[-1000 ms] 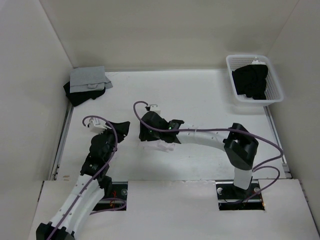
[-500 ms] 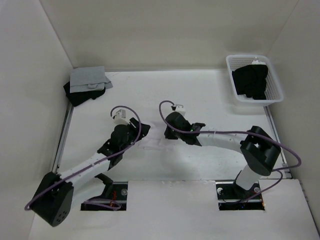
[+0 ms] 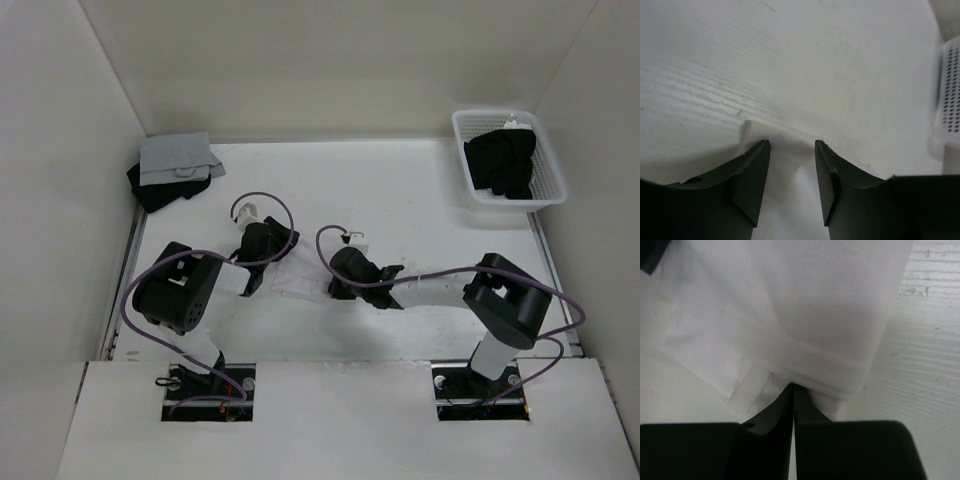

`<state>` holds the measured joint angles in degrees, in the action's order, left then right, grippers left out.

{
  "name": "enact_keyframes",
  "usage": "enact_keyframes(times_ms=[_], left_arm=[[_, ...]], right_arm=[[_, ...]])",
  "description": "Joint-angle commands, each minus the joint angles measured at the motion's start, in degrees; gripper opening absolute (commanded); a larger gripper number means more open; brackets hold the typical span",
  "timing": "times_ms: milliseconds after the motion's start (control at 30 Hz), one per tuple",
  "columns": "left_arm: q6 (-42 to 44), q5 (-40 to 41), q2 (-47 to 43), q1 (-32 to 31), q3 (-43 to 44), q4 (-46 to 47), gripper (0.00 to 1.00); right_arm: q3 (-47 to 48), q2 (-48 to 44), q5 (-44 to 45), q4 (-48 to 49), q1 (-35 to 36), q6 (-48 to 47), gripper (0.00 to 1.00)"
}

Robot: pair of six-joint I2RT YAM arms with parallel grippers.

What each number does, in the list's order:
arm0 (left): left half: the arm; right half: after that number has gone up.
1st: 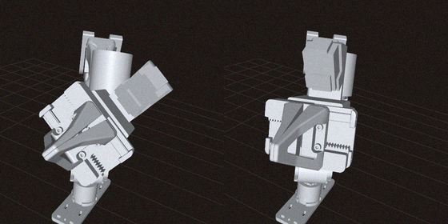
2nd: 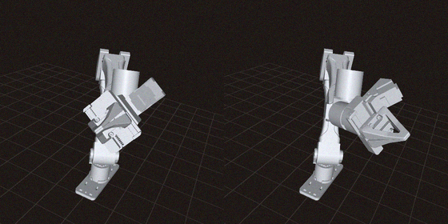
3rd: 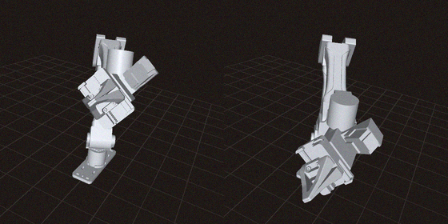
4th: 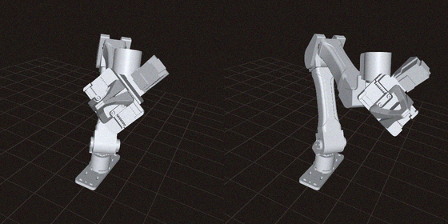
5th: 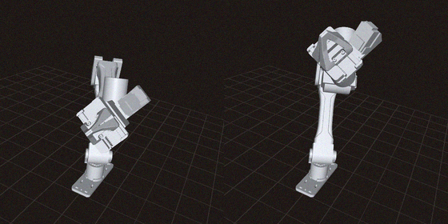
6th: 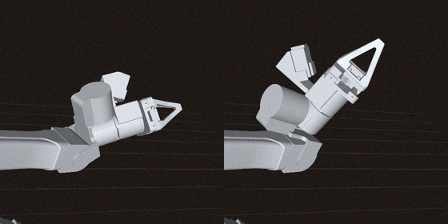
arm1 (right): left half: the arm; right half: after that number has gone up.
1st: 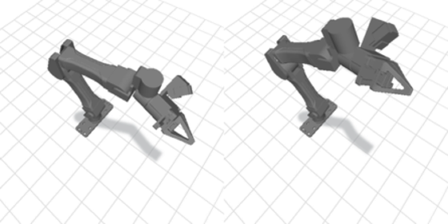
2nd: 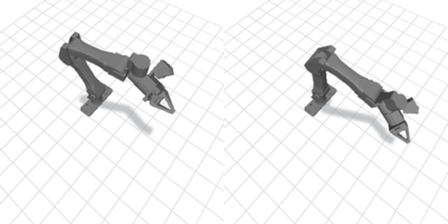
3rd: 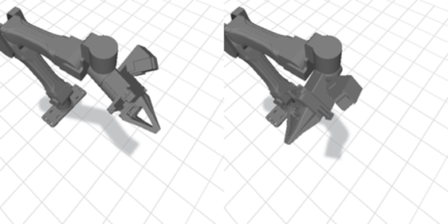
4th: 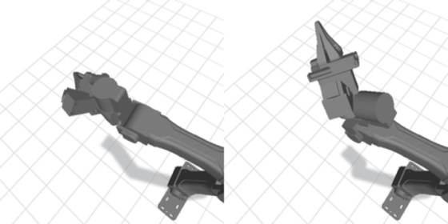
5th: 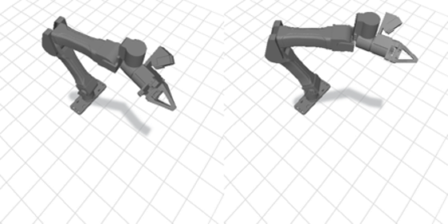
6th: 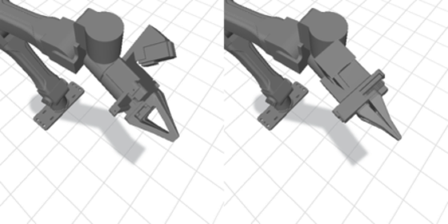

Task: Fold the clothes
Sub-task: Fold the tank top

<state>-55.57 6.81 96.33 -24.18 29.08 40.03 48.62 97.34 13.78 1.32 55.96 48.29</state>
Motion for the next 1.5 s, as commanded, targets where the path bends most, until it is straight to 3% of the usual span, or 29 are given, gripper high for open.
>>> enact_keyframes(times_ms=[0, 100, 267, 333, 500, 667, 933, 1233, 1367, 1467], left_arm=[[-3.39, -2.32, 1.31, 3.22, 2.03, 8.39, 0.41], [-4.11, -4.96, -1.57, 2.53, 1.77, 10.42, 0.42], [-1.91, -4.97, -11.32, -0.20, -2.26, 9.46, 0.44], [-1.38, -4.35, -14.41, -0.90, -4.20, 7.96, 0.44], [0.72, -1.19, -18.55, -4.94, -8.95, 4.71, 0.40], [0.29, -0.04, -14.95, -5.39, -11.41, 4.44, 0.36], [-1.91, 1.27, -15.29, -4.95, -15.45, -1.43, 0.35], [-0.94, 5.49, -30.65, -3.28, -19.15, -17.69, 0.36], [-0.94, 9.09, -40.50, -4.59, -19.85, -24.11, 0.40], [-0.77, 10.24, -44.64, -6.09, -18.10, -28.59, 0.40]], right_arm=[[-1.69, -1.80, 0.37, -0.79, 1.03, -0.04, 0.05], [-0.81, -4.61, -0.33, -2.72, 1.12, -1.70, 0.10], [2.35, -10.14, -0.77, -5.72, 1.56, -4.52, 0.37], [3.23, -11.03, -2.61, -4.84, 1.38, -5.40, 0.34], [7.09, -5.60, -5.69, 0.34, -2.56, -7.60, 0.07], [11.84, 2.93, -8.07, 6.75, -7.13, -8.13, 0.03], [16.77, 14.45, -8.42, 11.86, -11.71, -4.36, 0.02], [15.02, 15.78, -8.24, 13.36, -12.50, -0.92, 0.03], [13.96, 13.93, -8.77, 14.23, -12.50, -0.57, 0.09], [12.91, 11.31, -10.17, 14.93, -12.24, -0.57, 0.23]])
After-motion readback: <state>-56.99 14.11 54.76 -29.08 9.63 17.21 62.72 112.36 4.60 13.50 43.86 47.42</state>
